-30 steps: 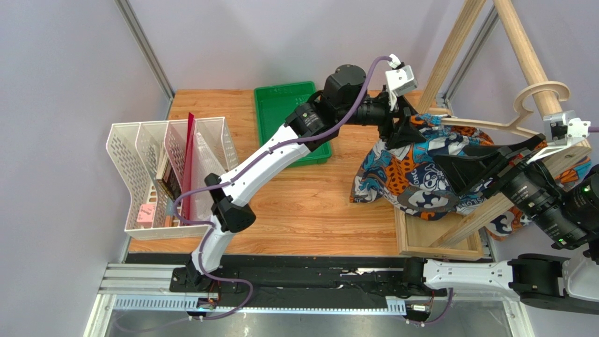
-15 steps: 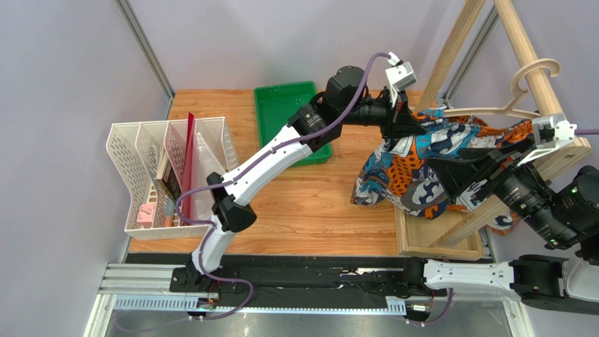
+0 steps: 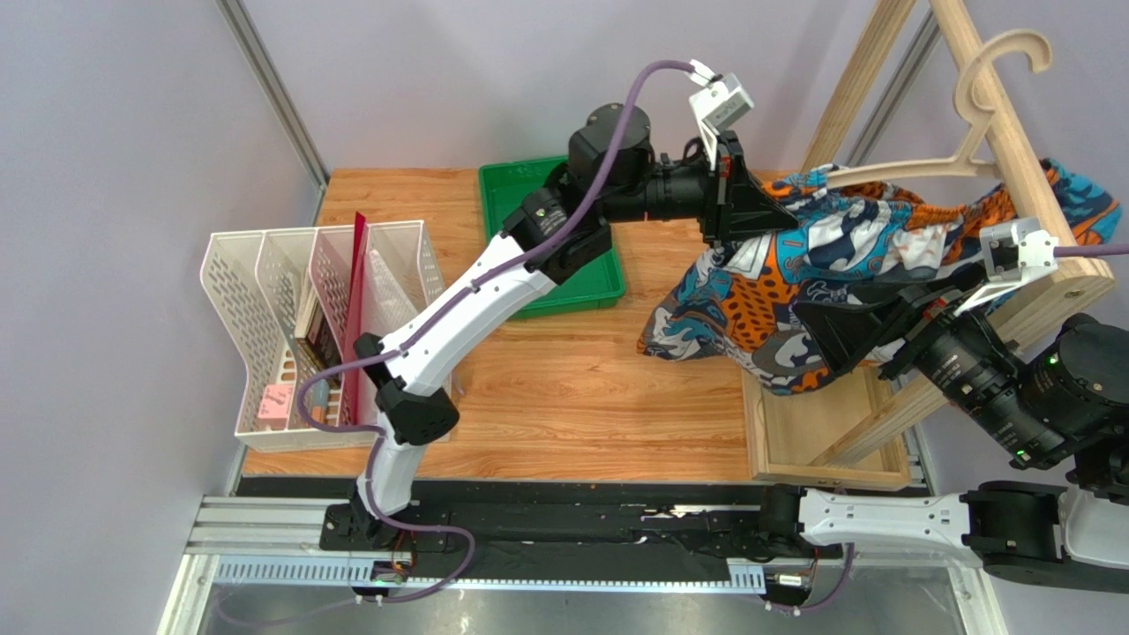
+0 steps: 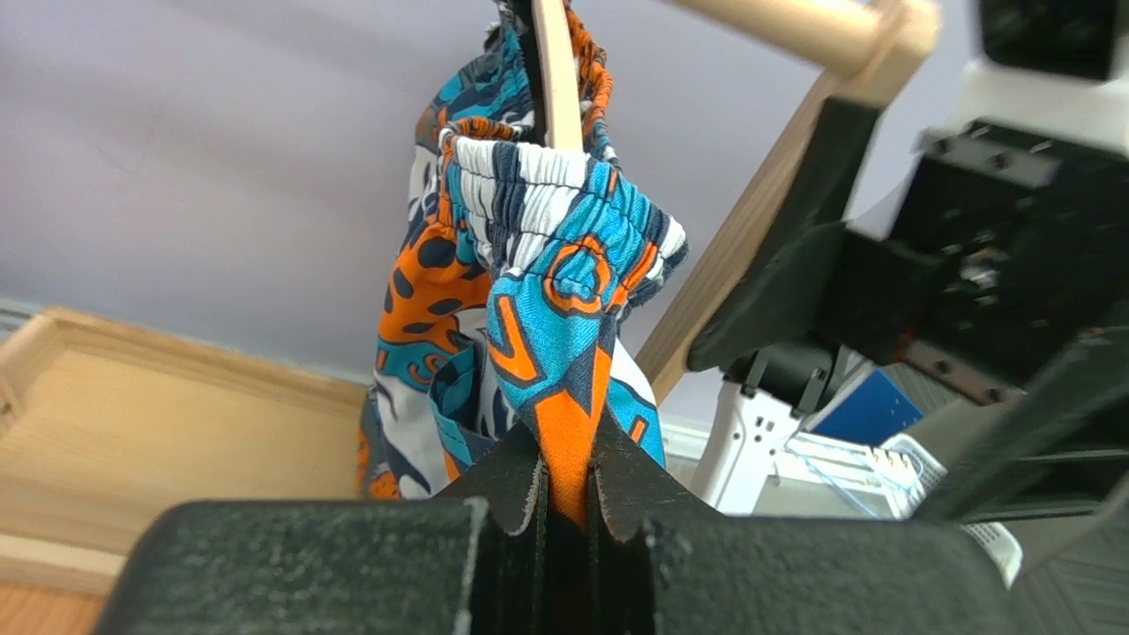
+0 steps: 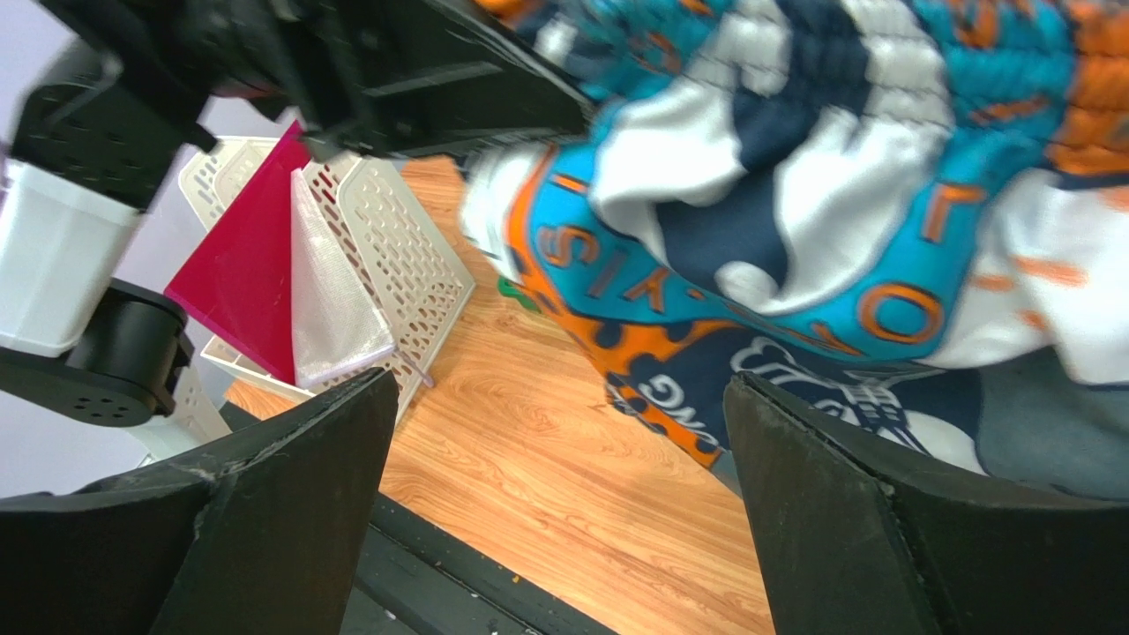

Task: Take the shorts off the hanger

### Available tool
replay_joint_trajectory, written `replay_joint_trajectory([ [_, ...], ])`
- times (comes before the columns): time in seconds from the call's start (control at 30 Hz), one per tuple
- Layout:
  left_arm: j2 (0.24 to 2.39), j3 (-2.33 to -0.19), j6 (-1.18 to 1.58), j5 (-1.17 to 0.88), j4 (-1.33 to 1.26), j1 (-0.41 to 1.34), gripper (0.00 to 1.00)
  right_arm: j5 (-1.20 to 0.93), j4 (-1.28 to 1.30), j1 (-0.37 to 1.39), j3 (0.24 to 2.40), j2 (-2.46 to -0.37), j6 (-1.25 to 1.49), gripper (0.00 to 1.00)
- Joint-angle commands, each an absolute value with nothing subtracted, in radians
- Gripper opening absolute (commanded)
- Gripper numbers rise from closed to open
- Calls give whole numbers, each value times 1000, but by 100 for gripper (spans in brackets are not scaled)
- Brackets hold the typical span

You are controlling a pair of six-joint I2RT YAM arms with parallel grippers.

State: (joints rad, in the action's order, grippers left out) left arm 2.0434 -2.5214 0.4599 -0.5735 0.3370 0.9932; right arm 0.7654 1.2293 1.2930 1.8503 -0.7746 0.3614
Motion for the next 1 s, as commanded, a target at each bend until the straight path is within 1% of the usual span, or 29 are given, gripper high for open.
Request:
replay_joint_trajectory([
  [0.0, 1908, -2551, 445, -519, 276, 983, 0, 782, 1190, 1296, 1833, -770, 364, 100],
  [0.13, 1827, -2479, 411, -465, 357, 976, 0, 785, 1187, 1296, 1809, -773, 368, 100],
  [0.23, 1748, -2407, 359, -375, 458, 976, 0, 787, 1183, 1296, 1786, -781, 374, 100],
  [0.27, 1715, -2375, 336, -315, 477, 976, 0, 790, 1178, 1296, 1773, -782, 377, 100],
  [0.33, 1603, -2231, 319, -255, 489, 976, 0, 799, 1152, 1296, 1750, -793, 379, 100],
  [0.37, 1562, -2123, 305, -201, 486, 976, 0, 804, 1140, 1296, 1724, -799, 379, 100],
  [0.47, 1406, -1978, 284, -103, 482, 976, 0, 821, 1083, 1296, 1688, -844, 367, 100],
  [0.5, 1367, -1889, 278, -86, 482, 976, 0, 836, 1056, 1296, 1680, -865, 358, 100],
  [0.57, 1261, -1772, 269, -31, 480, 976, 0, 853, 1014, 1296, 1672, -932, 313, 100],
  [0.67, 1152, -1666, 265, -2, 491, 976, 0, 841, 982, 1279, 1698, -1052, 282, 100],
  [0.77, 1079, -1602, 278, 69, 532, 976, 0, 752, 944, 1203, 1736, -1124, 279, 100],
  [0.8, 1062, -1585, 281, 81, 557, 976, 0, 610, 918, 1110, 1740, -1137, 291, 100],
  [0.87, 1008, -1527, 296, 95, 566, 976, 0, 493, 897, 1030, 1743, -1160, 313, 100],
  [0.97, 937, -1451, 325, 95, 555, 976, 0, 469, 861, 1012, 1750, -1154, 269, 100],
])
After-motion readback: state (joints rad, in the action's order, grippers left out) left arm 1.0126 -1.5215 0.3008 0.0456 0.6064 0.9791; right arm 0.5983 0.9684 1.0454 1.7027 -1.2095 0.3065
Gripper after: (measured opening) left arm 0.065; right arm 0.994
